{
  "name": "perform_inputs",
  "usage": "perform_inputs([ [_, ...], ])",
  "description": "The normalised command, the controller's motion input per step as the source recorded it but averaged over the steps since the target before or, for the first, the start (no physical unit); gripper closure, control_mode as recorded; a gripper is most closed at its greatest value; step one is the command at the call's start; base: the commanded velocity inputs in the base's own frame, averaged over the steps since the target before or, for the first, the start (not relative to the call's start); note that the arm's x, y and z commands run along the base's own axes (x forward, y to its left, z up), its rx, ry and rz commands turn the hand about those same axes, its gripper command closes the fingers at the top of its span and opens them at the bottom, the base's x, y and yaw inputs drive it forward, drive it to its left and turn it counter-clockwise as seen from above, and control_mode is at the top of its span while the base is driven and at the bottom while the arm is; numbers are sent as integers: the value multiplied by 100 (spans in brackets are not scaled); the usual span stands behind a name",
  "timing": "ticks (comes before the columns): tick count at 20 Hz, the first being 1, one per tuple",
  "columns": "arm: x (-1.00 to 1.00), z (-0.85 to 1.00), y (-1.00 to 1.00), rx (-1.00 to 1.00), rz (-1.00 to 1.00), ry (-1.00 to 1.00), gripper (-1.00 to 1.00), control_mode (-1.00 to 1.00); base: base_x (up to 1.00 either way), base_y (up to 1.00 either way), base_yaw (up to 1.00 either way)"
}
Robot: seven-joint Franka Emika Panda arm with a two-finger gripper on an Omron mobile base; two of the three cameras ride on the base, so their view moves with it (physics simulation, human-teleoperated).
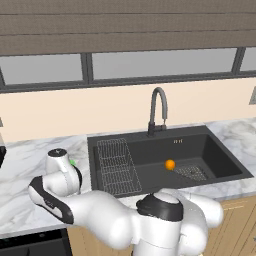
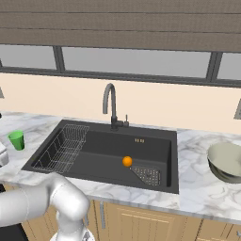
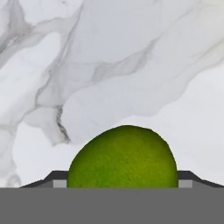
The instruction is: Remove the orange and lime from the sink. Then move the bowl and cup from the counter to the sink for washing.
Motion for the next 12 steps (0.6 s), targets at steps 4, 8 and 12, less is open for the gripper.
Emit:
perform_inputs([
  [4,0,-18,0,-4,-1,0,100,-100,0,0,0],
  [8,0,-19,0,-4,-1,0,-100,-100,0,0,0],
  [12,0,-19,-5,-3,-1,0,-100,-100,0,0,0],
])
